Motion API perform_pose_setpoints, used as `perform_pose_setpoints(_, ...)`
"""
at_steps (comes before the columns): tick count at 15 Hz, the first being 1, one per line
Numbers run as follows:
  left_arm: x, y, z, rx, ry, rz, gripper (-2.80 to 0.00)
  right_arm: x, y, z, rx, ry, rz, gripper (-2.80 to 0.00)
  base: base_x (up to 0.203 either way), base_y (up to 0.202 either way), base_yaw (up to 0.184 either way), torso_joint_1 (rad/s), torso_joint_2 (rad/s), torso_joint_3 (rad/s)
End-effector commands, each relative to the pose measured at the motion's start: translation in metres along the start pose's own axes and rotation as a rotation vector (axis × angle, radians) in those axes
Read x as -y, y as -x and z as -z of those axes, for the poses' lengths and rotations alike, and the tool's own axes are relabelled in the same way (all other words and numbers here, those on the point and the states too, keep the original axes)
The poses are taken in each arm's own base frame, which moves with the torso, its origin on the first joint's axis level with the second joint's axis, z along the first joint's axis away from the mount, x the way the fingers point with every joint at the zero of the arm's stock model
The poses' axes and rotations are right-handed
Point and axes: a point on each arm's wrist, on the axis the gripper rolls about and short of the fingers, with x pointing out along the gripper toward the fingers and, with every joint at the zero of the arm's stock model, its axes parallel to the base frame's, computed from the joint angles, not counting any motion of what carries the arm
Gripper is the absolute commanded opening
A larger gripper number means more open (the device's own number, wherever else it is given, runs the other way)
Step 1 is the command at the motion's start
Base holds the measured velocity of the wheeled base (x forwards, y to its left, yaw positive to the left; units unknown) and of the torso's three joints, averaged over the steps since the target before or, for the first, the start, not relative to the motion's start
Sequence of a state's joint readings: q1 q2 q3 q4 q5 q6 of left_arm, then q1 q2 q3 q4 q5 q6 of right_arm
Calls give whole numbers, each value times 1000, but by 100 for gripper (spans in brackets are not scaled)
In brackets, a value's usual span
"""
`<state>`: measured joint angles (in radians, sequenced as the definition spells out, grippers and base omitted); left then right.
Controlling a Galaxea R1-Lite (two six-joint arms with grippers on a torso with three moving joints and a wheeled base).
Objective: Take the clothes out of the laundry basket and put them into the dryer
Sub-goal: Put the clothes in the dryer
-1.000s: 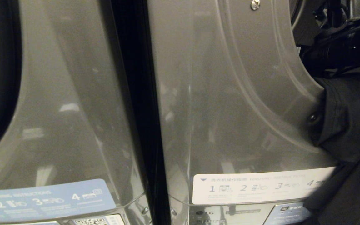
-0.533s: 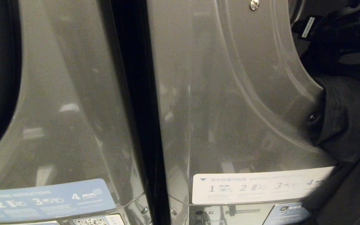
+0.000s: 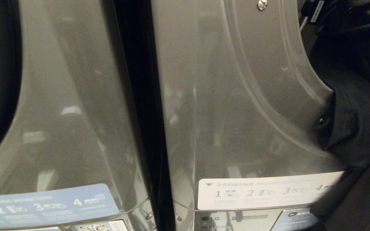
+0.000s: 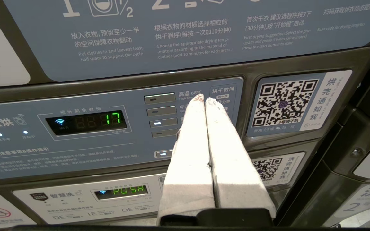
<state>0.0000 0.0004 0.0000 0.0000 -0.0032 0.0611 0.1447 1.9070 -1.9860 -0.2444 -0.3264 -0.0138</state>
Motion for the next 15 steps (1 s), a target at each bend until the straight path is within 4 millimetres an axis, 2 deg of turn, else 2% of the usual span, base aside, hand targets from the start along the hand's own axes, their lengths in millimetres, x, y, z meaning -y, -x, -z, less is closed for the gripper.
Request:
perform_pose_setpoints(1,0,0,0,0,0,0,-280,-1,-3,-7,112,39,15,0,0,0,0,0,0,0)
perform_pose_setpoints(4,0,0,0,0,0,0,-280,-2,-4,-15,247,87,34,0,0,0,0,0,0,0)
perform_pose_setpoints(9,0,0,0,0,0,0,-280,-11,0,-26,482,272,71,0,0,0,0,0,0,0)
perform_pose_setpoints(13,0,0,0,0,0,0,-280,-33,4,-22,713,442,-176,0,0,0,0,0,0,0)
perform_pose_setpoints(15,0,0,0,0,0,0,-280,-54,2,-3,715,443,-273,0,0,0,0,0,0,0)
